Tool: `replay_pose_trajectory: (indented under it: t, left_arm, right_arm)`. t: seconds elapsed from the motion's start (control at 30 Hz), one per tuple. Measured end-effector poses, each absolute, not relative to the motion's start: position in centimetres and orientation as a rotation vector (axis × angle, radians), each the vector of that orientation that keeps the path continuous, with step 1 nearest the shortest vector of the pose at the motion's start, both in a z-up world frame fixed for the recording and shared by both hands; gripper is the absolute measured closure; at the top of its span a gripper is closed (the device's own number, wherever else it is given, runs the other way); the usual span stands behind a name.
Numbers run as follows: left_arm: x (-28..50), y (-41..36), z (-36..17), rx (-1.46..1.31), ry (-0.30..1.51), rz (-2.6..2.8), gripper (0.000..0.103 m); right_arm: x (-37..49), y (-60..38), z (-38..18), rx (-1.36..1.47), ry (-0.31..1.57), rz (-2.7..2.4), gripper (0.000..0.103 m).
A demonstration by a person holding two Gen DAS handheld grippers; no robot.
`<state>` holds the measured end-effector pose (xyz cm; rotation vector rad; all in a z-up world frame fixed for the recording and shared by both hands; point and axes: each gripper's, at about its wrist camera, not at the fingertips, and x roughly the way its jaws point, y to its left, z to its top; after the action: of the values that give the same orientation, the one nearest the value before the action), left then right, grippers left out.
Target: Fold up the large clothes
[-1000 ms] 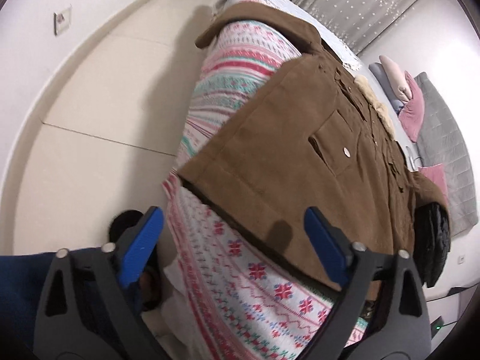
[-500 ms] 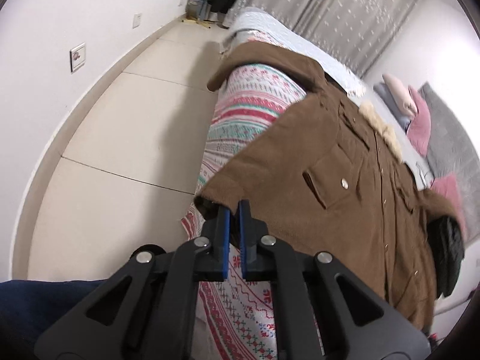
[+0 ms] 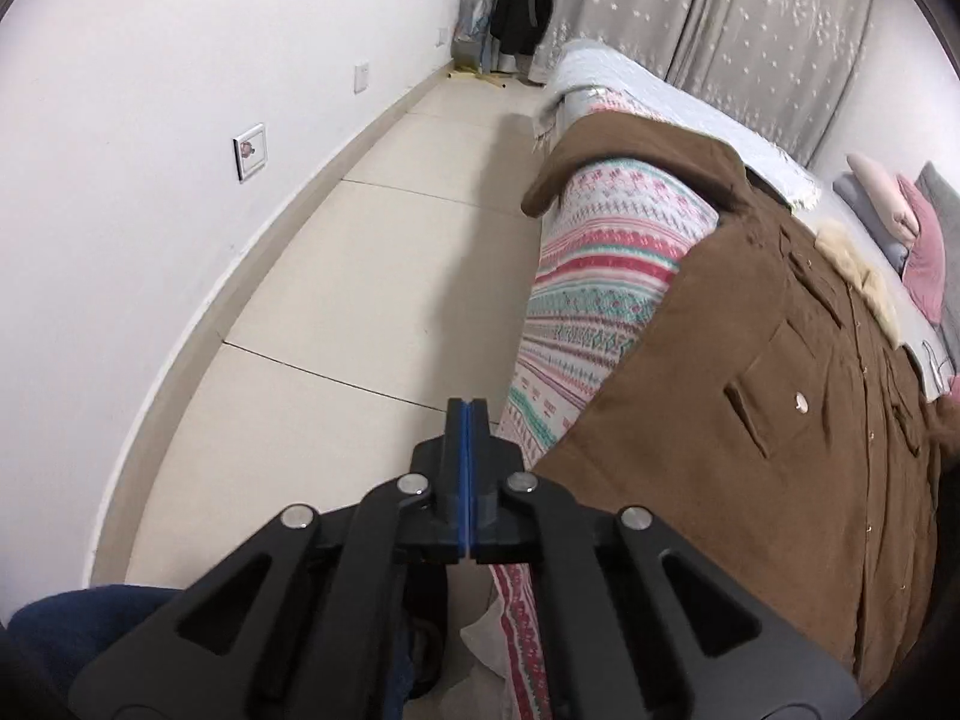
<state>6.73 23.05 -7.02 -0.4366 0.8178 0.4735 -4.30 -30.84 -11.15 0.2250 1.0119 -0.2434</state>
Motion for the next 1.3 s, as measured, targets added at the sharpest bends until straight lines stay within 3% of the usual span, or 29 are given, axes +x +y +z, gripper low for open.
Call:
replay_pose_trajectory:
  t: [0.1, 0.13, 0.17, 0.23, 0.4, 0.47, 0.53, 0.63, 0.67, 0.77, 0.9, 0.97, 1.1, 1.3]
  left_arm:
    - [6.7, 22.0, -6.1, -0.417, 0.805, 0.402, 0.102]
    - [6.9, 21.0, -5.8, -0.386, 0.811, 0.376, 0.099]
    - [7.3, 20.0, -5.7, -0.365, 0.823, 0.340, 0.088]
    - [8.1, 18.3, -5.3, -0.357, 0.840, 0.269, 0.075]
    - [9.5, 12.4, -2.7, -0.266, 0.827, 0.124, 0.070]
    - [10.1, 10.0, -1.7, -0.209, 0.834, 0.064, 0.047]
    - [10.7, 7.8, -0.8, -0.153, 0.843, 0.016, 0.038]
    - [11.8, 5.2, 1.0, -0.068, 0.830, -0.030, 0.033]
    - [12.3, 4.5, 1.6, -0.052, 0.828, -0.040, 0.028]
    - [14.3, 2.9, 3.8, -0.034, 0.815, -0.079, 0.027]
    - [16.7, 0.2, 6.6, 0.019, 0.737, -0.142, 0.016]
    - [18.3, -1.1, 7.0, 0.070, 0.668, -0.118, 0.011]
    - [20.9, -1.4, 4.6, 0.089, 0.642, -0.097, 0.008]
    - [24.5, -0.5, 0.6, 0.061, 0.766, -0.048, 0.008]
  right_arm:
    - [-5.0, -31.5, -9.4, 0.233, 0.945, -0.266, 0.072]
    - [-5.1, -31.4, -8.8, 0.220, 0.922, -0.268, 0.071]
    - [-5.1, -31.2, -7.8, 0.195, 0.894, -0.261, 0.071]
    - [-4.4, -30.4, -6.4, 0.159, 0.856, -0.207, 0.070]
    - [-0.3, -26.7, -5.7, 0.109, 0.841, -0.003, 0.070]
    - [2.1, -25.5, -8.1, 0.072, 0.957, -0.004, 0.070]
    - [3.7, -24.4, -12.1, 0.056, 1.122, -0.011, 0.069]
    - [3.1, -23.1, -12.3, -0.065, 1.112, -0.020, 0.068]
    - [3.2, -23.4, -11.2, -0.050, 1.115, -0.003, 0.068]
    - [3.8, -26.4, -6.1, 0.098, 0.975, 0.037, 0.065]
    - [5.9, -31.6, 0.8, 0.140, 0.774, -0.168, 0.038]
    - [7.5, -34.9, 3.9, 0.149, 0.680, -0.329, 0.035]
    - [10.8, -40.7, 6.8, 0.182, 0.566, -0.548, 0.024]
    - [15.5, -48.0, 4.7, 0.284, 0.611, -0.638, 0.023]
